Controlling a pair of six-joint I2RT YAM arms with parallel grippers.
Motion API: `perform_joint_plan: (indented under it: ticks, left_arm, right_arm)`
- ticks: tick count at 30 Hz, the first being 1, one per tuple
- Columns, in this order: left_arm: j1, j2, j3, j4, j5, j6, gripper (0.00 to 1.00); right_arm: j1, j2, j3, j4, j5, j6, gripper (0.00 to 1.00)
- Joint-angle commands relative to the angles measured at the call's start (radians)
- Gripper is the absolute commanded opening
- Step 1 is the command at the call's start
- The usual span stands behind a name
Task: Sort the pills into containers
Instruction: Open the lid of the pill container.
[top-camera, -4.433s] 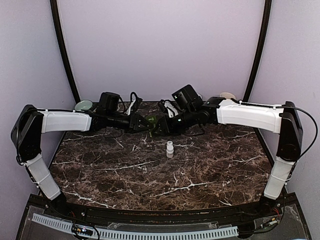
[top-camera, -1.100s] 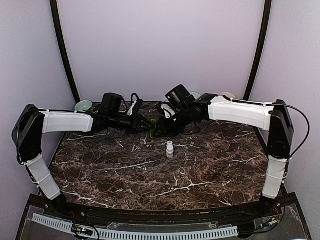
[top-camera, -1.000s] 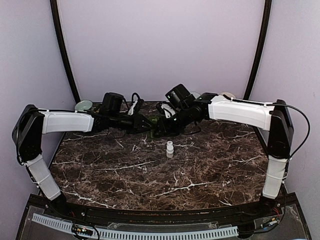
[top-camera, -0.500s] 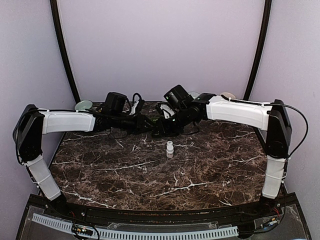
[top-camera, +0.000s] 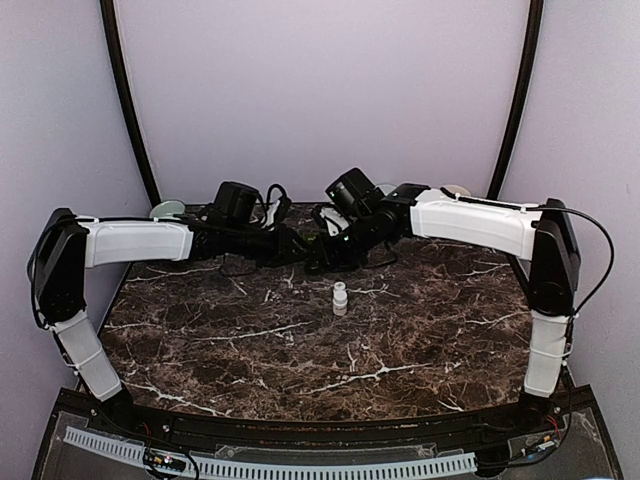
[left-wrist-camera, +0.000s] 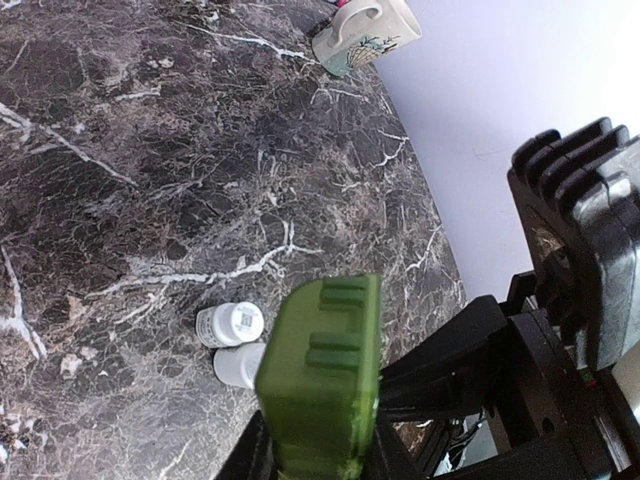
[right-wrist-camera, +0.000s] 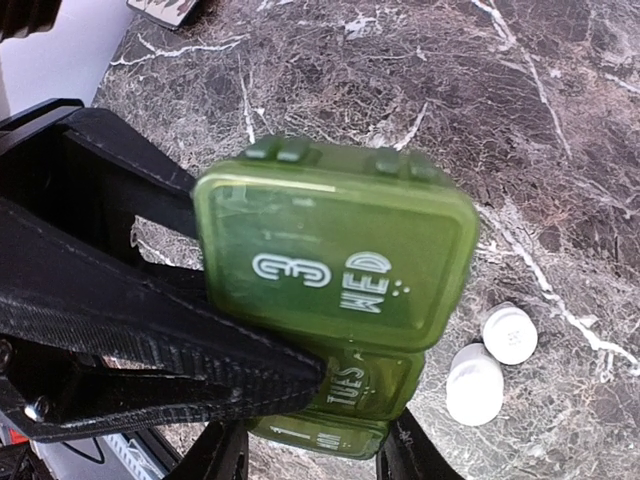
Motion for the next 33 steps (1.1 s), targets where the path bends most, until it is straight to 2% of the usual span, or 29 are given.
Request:
perform_joint_plan:
  ticks: [1,15,25,31,33]
  left_arm:
    - [-0.054,0.018,0.078,-0.014,-0.09,-0.021,0.0]
    - [-0.088,0.017,0.092,-0.056,-0.303,-0.068,0.0]
    - [-0.098,0.004,0.058,-0.024,-0.347,-0.11,0.0]
    - [-0.098,-0.001,0.032,0.038,-0.335,-0.116,0.0]
    - [-0.097,-0.006,0.028,0.047,-0.333,-0.11,0.0]
  right_arm:
    - [0.053,0.034,0.063,0.076,-0.001,-0.019,0.0]
    - [0.056,0.042,0.049,0.039,0.146,-0.002,0.0]
    - [0.056,0.046,0.046,0.011,0.242,-0.003,0.0]
    - [0.051,0.046,0.041,0.014,0.239,-0.009,0.0]
    - [0.047,0.044,0.04,0.014,0.239,-0.011,0.06]
